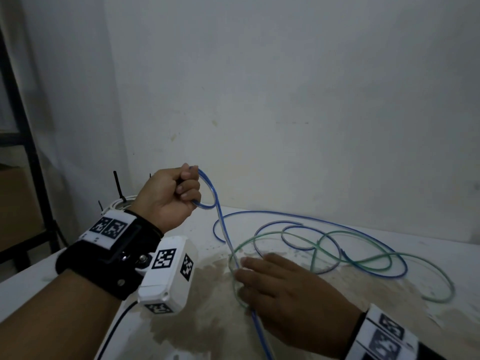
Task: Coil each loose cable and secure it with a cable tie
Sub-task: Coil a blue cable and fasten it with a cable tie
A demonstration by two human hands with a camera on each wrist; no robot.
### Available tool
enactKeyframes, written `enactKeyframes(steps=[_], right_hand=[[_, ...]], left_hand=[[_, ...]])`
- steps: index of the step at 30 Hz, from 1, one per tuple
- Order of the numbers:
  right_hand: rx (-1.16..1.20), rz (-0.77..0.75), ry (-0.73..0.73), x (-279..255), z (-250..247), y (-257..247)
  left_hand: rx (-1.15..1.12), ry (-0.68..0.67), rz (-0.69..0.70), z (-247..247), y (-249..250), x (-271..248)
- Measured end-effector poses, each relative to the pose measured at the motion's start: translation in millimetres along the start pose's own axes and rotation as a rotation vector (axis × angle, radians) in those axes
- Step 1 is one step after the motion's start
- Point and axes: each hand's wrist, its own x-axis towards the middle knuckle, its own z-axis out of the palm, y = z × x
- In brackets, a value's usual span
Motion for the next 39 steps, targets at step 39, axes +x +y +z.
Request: enactKeyframes(steps=[39], right_hand=[[0.559, 1.261, 0.36, -21.7, -7.9, 51.4]], left_hand=[[0.119, -0.093, -0.045, 35.2, -11.0, -20.2]])
